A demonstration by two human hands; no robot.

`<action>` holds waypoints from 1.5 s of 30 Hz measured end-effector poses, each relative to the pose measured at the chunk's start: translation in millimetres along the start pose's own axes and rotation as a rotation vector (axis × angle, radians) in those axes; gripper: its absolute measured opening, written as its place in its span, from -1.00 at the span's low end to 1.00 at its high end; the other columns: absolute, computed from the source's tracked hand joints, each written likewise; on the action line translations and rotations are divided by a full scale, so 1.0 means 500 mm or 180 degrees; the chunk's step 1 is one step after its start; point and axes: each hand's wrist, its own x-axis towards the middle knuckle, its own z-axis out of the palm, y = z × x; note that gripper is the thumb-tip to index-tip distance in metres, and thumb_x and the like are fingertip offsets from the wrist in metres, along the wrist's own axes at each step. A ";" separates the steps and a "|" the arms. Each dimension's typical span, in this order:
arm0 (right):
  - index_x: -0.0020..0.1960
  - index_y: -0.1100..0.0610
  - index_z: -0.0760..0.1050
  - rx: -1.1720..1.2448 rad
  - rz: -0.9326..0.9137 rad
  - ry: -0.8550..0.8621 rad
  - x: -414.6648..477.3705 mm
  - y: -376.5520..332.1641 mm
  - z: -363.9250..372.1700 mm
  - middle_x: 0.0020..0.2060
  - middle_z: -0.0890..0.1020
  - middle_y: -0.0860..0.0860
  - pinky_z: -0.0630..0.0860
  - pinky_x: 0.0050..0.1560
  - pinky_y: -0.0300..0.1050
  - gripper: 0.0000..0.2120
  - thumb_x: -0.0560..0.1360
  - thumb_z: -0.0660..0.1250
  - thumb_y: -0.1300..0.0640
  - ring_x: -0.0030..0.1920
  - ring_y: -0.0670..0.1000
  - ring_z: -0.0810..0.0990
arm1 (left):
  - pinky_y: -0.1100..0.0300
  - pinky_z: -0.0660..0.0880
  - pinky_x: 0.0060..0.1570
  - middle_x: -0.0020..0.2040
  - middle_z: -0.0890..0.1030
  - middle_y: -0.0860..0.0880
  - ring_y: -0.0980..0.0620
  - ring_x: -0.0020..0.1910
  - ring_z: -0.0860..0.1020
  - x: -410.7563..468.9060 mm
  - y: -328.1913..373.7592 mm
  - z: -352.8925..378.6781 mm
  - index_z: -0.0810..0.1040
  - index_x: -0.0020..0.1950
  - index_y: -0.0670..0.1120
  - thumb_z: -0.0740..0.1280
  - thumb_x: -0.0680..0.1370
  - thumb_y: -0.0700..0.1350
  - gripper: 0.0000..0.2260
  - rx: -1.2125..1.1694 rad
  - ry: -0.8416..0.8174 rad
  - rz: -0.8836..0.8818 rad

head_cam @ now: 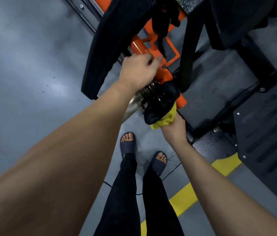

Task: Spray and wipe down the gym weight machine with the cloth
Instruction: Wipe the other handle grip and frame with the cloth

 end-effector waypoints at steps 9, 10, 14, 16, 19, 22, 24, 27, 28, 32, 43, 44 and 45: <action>-0.10 0.10 0.43 -0.0471 -0.1253 0.0693 0.031 -0.182 0.026 -0.09 0.64 0.13 0.35 -0.18 0.02 -0.91 0.52 0.35 0.16 -0.05 0.29 0.57 | 0.14 0.57 0.13 0.15 0.69 -0.17 -0.11 0.12 0.63 0.068 -0.109 -0.021 0.69 0.15 -0.12 0.32 0.50 0.07 -0.64 -0.1716 -0.0139 -0.1107; -0.03 0.10 0.48 -0.0835 -0.1397 0.0537 0.048 -0.208 0.023 -0.04 0.66 0.12 0.34 -0.17 0.01 -0.91 0.53 0.34 0.09 0.00 0.29 0.58 | 0.12 0.55 0.13 0.22 0.65 -0.21 -0.14 0.17 0.61 0.065 -0.116 -0.025 0.64 0.22 -0.17 0.29 0.56 0.05 -0.62 -0.1420 -0.0101 -0.1085; 0.10 0.05 0.51 -0.1561 -0.1502 0.0225 0.090 -0.236 0.006 0.01 0.67 0.09 0.30 -0.15 -0.03 -0.76 0.53 0.33 -0.07 0.02 0.30 0.60 | 0.09 0.50 -0.04 -0.12 0.67 -0.05 0.05 -0.05 0.62 0.042 -0.119 -0.031 0.58 -0.11 -0.06 0.26 0.60 0.03 -0.79 -0.0769 0.0411 -0.0094; 0.10 0.06 0.49 -0.1530 -0.1533 0.0146 0.087 -0.217 0.001 0.02 0.67 0.08 0.34 -0.14 -0.01 -0.77 0.50 0.35 -0.02 0.03 0.30 0.60 | 0.14 0.51 0.00 -0.19 0.62 0.09 0.19 -0.12 0.57 0.019 -0.097 -0.016 0.57 -0.15 0.02 0.31 0.56 0.12 -0.79 -0.1107 0.0184 0.0127; 0.11 0.10 0.52 -0.1170 -0.1331 0.0235 0.071 -0.163 -0.004 0.02 0.66 0.11 0.44 -0.08 0.07 -0.79 0.51 0.36 0.06 0.05 0.32 0.58 | 0.15 0.49 0.15 -0.04 0.68 0.06 0.08 0.05 0.61 0.013 -0.076 0.015 0.57 -0.08 0.10 0.24 0.45 0.29 -0.69 -0.0865 -0.0004 0.0367; 0.14 0.03 0.58 -0.0282 -0.1059 0.0539 0.033 -0.105 0.002 0.00 0.68 0.02 0.55 -0.02 0.07 -0.77 0.51 0.44 0.02 0.05 0.13 0.61 | 0.10 0.48 0.21 0.00 0.69 0.03 0.06 0.08 0.61 0.025 -0.063 0.016 0.63 0.00 0.00 0.25 0.49 0.21 -0.66 -0.0740 -0.0107 0.0319; 0.25 -0.04 0.56 0.0037 -0.0861 0.0535 0.011 -0.091 0.005 0.06 0.67 -0.08 0.56 0.04 -0.09 -0.66 0.52 0.47 -0.08 0.08 -0.07 0.61 | 0.05 0.49 0.18 -0.07 0.69 0.00 0.04 0.01 0.61 0.024 -0.062 0.010 0.64 0.00 -0.07 0.29 0.54 0.09 -0.74 -0.0715 -0.0111 0.0308; 0.19 -0.07 0.60 0.0302 -0.0809 0.0524 0.008 -0.097 0.004 -0.06 0.58 -0.22 0.39 -0.12 -0.53 -0.60 0.44 0.43 -0.24 -0.07 -0.25 0.57 | 0.07 0.55 0.12 -0.16 0.67 -0.02 0.05 -0.08 0.62 0.025 -0.074 0.010 0.64 -0.07 -0.05 0.35 0.53 0.01 -0.84 -0.1006 -0.0094 0.0239; 0.14 -0.06 0.61 0.0289 -0.0878 0.0582 0.012 -0.098 0.004 -0.06 0.59 -0.22 0.40 -0.11 -0.49 -0.58 0.41 0.40 -0.29 -0.08 -0.25 0.56 | 0.08 0.57 0.09 -0.18 0.67 -0.03 0.05 -0.11 0.62 0.025 -0.075 0.011 0.64 -0.08 -0.04 0.36 0.51 0.01 -0.85 -0.1132 -0.0142 0.0214; 0.19 -0.06 0.59 0.0075 -0.0980 0.0601 0.025 -0.089 0.007 0.07 0.61 -0.22 0.50 0.12 -0.21 -0.49 0.37 0.34 -0.32 0.10 -0.22 0.54 | 0.12 0.55 -0.06 -0.28 0.58 0.05 0.12 -0.23 0.56 0.030 -0.083 0.006 0.63 -0.08 0.03 0.36 0.43 -0.02 -0.88 -0.1532 -0.0263 0.0122; 0.62 -0.17 0.18 0.0308 -0.0481 0.0416 -0.008 -0.018 0.017 0.32 0.51 -0.19 0.41 0.16 -0.24 -0.25 0.52 0.43 0.04 0.32 0.00 0.53 | -0.01 0.60 0.04 -0.04 0.70 0.00 -0.06 -0.06 0.67 0.048 -0.114 -0.030 0.65 0.10 -0.05 0.27 0.63 -0.13 -0.83 -0.0924 0.0246 -0.0031; 0.63 -0.17 0.15 0.0328 -0.0452 0.0401 -0.007 -0.015 0.018 0.31 0.51 -0.19 0.40 0.16 -0.23 -0.25 0.53 0.40 0.06 0.32 0.01 0.53 | 0.02 0.59 0.07 -0.02 0.69 0.02 -0.03 -0.03 0.66 0.032 -0.096 -0.022 0.62 0.16 -0.04 0.28 0.63 -0.09 -0.83 -0.0842 0.0333 0.0234; 0.62 -0.18 0.15 0.0354 -0.0459 0.0432 -0.007 -0.015 0.021 0.29 0.51 -0.20 0.39 0.17 -0.22 -0.26 0.54 0.39 0.10 0.32 0.00 0.53 | 0.05 0.55 0.11 -0.02 0.67 0.02 -0.02 0.01 0.64 0.015 -0.078 -0.008 0.60 0.21 -0.01 0.28 0.63 -0.01 -0.79 -0.0716 0.0339 0.0481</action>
